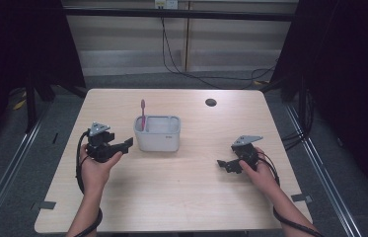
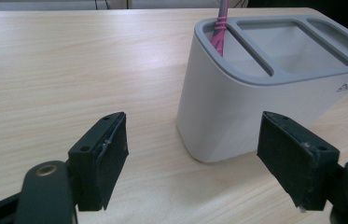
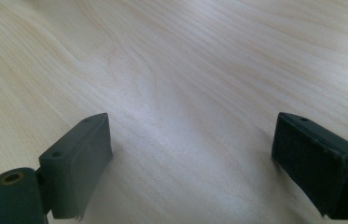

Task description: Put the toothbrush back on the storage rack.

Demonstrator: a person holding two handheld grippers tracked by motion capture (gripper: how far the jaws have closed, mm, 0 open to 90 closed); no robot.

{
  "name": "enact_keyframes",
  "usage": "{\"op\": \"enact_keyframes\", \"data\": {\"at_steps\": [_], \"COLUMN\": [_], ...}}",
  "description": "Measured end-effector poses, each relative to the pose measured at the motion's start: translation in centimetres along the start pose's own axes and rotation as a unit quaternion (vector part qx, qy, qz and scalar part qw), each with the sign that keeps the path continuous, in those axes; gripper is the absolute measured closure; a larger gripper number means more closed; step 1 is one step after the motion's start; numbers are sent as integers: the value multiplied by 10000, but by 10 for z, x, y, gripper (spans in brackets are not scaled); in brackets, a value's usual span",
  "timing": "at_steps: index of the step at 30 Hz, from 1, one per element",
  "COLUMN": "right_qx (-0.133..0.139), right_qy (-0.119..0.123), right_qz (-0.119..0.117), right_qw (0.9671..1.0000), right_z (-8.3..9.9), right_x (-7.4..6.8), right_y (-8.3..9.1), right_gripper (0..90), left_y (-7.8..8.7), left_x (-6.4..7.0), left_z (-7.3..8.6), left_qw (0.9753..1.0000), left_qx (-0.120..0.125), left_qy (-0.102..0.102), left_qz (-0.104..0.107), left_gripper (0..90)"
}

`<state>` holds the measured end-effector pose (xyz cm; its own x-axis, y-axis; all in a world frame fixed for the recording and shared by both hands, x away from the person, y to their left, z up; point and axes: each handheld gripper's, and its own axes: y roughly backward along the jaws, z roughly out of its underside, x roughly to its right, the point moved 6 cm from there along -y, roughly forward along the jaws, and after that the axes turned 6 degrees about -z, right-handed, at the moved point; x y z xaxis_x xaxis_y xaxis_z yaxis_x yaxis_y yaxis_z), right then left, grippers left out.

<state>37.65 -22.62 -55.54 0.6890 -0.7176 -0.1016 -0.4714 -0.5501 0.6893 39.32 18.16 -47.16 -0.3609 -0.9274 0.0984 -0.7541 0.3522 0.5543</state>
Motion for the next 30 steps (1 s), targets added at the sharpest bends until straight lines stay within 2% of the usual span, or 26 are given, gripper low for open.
{"op": "enact_keyframes", "data": {"at_steps": [15, 24, 28, 30], "right_qx": [0, 0, 0, 0], "right_qy": [0, -1, -1, -1], "right_qz": [0, 8, 9, 0], "right_qw": [10000, 10000, 10000, 10000], "right_z": [0, 0, 0, 0], "right_x": [0, 0, 0, 0], "right_y": [0, 0, 0, 0], "right_gripper": [114, 114, 114, 114], "left_y": [0, 1, 3, 3], "left_x": [-8, -14, -18, -19], "left_z": [16, 25, 30, 32], "left_qw": [10000, 9999, 9998, 9998], "left_qx": [-73, -122, -179, -184], "left_qy": [30, 5, -81, -50], "left_qz": [-6, -15, -52, -38], "left_gripper": [239, 239, 240, 240]}}
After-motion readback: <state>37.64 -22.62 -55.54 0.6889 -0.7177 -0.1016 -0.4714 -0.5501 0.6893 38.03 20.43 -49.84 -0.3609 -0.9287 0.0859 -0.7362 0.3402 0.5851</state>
